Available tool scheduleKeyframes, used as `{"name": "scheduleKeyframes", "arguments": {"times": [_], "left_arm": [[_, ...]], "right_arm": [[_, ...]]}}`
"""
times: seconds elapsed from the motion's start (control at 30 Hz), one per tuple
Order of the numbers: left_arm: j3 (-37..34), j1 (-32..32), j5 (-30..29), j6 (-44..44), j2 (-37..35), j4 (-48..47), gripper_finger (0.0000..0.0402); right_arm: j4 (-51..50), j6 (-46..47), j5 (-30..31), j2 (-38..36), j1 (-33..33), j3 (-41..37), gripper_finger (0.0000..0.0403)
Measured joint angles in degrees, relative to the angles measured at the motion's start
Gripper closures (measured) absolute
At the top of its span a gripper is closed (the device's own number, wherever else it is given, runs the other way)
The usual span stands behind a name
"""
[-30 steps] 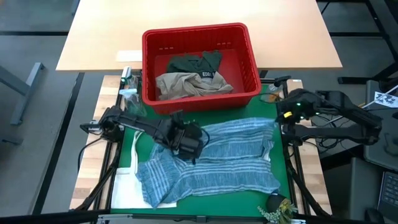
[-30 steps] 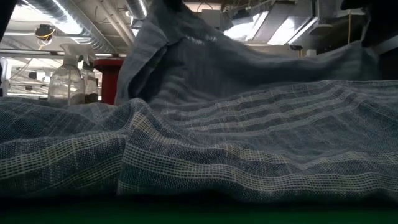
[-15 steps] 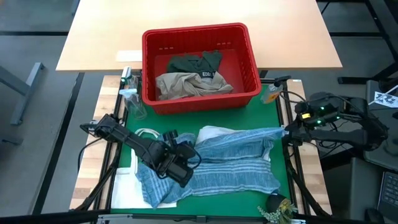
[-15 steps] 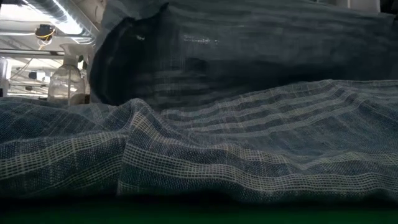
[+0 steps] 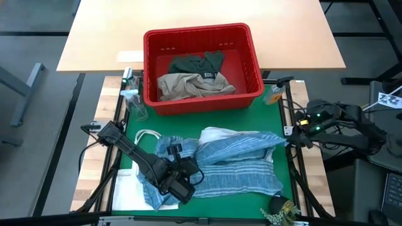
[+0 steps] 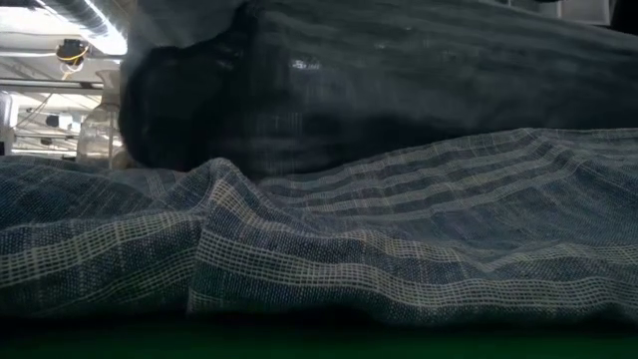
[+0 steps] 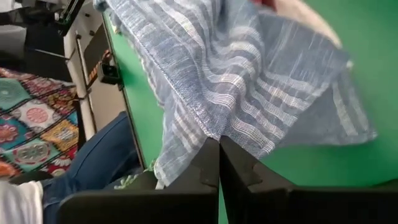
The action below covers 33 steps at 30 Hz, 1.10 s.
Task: Fold Laundry from Bin
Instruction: Fold the blue checkered polo shirt
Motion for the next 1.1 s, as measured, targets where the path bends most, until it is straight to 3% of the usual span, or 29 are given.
{"name": "scheduleKeyframes", "arguments": {"times": [0.17, 0.7, 0.9, 1.1], "left_arm": [[0.00, -0.84, -0.18, -3.52, 0.60, 0.57, 0.0401], [0.00, -3.92, -0.46, -3.58, 1.32, 1.54, 0.0401], [0.00, -3.87, -0.44, -3.59, 1.32, 1.52, 0.0401], [0.00, -3.77, -0.47, -3.56, 1.32, 2.05, 0.0401]], "right_arm": [[0.35, 0.32, -1.04, -0.40, 0.00, -1.74, 0.0402], [5.17, 6.14, -5.58, -0.33, 0.00, -1.80, 0.0402], [14.57, 4.72, -6.71, 1.12, 0.02, -1.83, 0.0402], [20.06, -0.53, -9.78, 7.28, 0.04, -1.83, 0.0402]]}}
